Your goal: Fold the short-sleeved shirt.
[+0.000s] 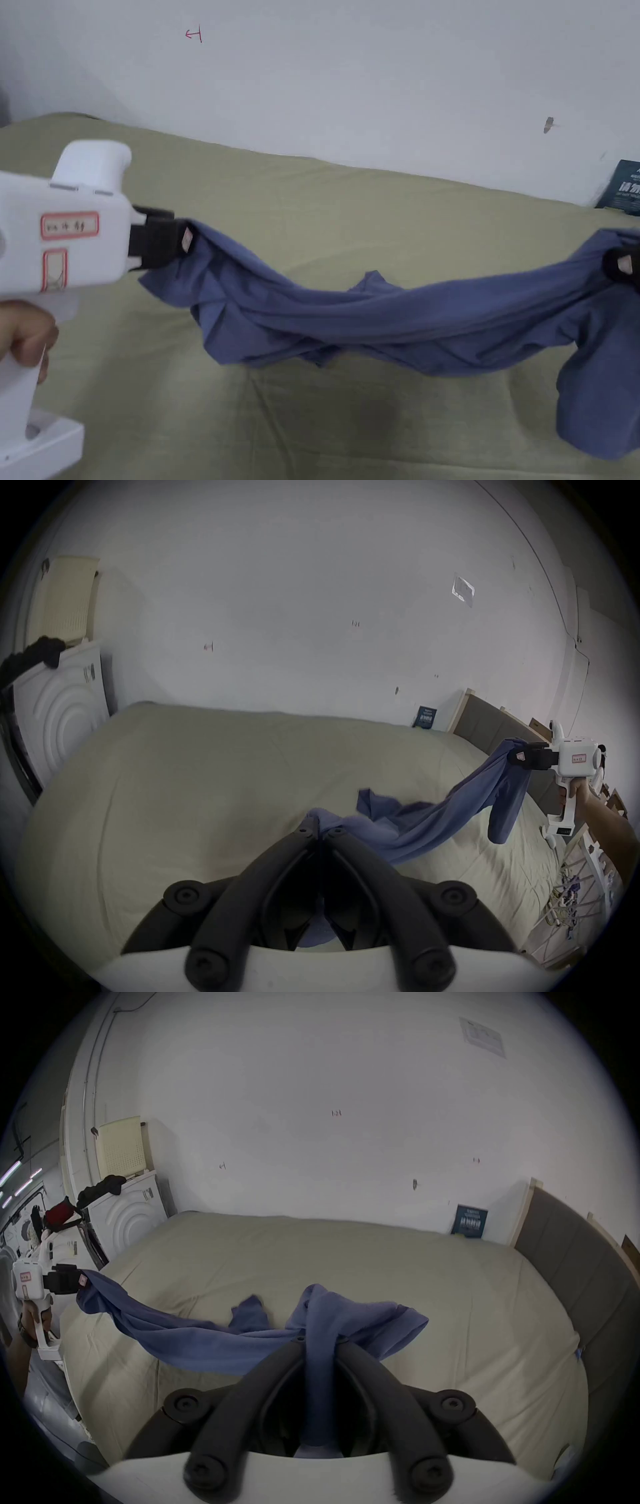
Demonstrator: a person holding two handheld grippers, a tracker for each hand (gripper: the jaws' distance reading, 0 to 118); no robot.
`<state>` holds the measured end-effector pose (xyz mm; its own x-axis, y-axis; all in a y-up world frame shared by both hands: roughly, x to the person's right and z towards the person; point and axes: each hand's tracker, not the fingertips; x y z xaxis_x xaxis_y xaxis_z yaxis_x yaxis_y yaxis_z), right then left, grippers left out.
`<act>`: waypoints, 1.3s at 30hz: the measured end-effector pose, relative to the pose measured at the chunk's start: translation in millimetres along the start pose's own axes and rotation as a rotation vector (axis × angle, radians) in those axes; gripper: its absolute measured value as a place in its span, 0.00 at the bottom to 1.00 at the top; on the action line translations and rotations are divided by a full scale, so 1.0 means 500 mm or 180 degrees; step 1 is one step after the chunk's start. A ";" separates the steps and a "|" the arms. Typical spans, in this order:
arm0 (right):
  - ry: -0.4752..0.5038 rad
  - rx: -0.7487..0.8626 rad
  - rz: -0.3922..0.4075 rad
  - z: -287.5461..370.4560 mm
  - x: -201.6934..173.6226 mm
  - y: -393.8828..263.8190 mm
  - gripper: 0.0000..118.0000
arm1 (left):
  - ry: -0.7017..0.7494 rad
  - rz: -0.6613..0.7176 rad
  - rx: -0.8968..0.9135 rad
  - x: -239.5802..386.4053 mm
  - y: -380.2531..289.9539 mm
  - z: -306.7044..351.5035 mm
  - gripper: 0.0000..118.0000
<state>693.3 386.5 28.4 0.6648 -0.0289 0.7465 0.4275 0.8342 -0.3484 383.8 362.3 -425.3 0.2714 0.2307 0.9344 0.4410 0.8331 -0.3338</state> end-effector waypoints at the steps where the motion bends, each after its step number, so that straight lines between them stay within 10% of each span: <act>1: 0.0010 -0.0023 -0.0036 0.004 0.005 -0.016 0.03 | 0.0011 0.0021 -0.0049 -0.004 -0.016 0.003 0.00; 28: -0.0220 -0.1012 -0.0565 0.151 -0.001 -0.352 0.03 | -0.0105 -0.0378 -0.1157 -0.018 -0.374 0.196 0.00; 31: -0.0202 -0.1024 -0.0546 0.160 -0.001 -0.373 0.15 | -0.0112 -0.0425 -0.1206 -0.012 -0.403 0.204 0.01; 32: -0.0267 -0.0980 -0.0508 0.166 -0.004 -0.376 0.28 | -0.0080 -0.0422 -0.1190 -0.009 -0.410 0.207 0.08; 35: -0.0121 -0.0706 -0.0554 0.196 -0.003 -0.378 0.72 | 0.0053 -0.0241 -0.1031 -0.013 -0.417 0.219 0.97; 39: 0.0046 -0.0120 -0.0758 0.274 -0.020 -0.357 0.74 | 0.0078 0.0133 -0.0268 -0.011 -0.399 0.267 1.00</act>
<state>526.2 313.4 160.8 0.5511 -0.2305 0.8020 0.5956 0.7818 -0.1846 179.9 262.1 -347.1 0.3114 0.2512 0.9165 0.4989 0.7776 -0.3827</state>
